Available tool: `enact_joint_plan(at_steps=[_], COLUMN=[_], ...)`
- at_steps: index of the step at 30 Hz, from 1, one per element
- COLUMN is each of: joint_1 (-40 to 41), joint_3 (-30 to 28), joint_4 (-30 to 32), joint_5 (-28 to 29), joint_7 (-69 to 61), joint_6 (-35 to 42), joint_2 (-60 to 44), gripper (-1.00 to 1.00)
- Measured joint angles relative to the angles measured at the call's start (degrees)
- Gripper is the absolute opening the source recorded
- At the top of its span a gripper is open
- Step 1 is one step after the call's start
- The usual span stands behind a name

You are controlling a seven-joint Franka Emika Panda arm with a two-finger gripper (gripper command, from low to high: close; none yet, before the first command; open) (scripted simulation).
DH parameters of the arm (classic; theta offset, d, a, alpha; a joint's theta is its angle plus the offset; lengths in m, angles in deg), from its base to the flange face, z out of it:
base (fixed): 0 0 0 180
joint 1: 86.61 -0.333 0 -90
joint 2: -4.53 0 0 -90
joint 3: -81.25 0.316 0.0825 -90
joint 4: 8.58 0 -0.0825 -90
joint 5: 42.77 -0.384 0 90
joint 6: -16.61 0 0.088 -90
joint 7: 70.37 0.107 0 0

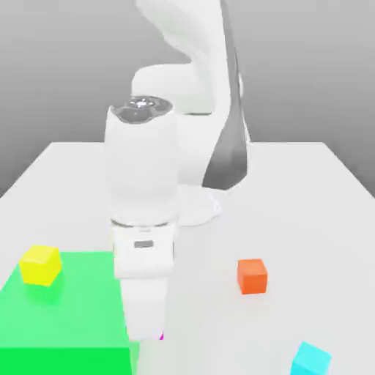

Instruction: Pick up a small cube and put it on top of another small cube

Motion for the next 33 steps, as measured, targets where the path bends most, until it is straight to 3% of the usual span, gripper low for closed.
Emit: enact_joint_plan(at_steps=[8,19,24,25,33], joint_1=[6.5,14.8,15.0,15.1,15.1], joint_3=[-3.8,-7.5,-8.6,-8.7,-8.6], joint_4=[0.7,2.3,4.3,4.9,4.7], joint_5=[5.2,3.2,-0.4,-1.0,-0.7], joint_7=[21.1,43.5,43.4,43.0,43.3], joint_6=[7.7,17.5,11.0,9.0,9.8], joint_2=[7.9,15.7,10.3,8.7,9.4], gripper=[-1.0,-1.0,-1.0,1.0,1.0])
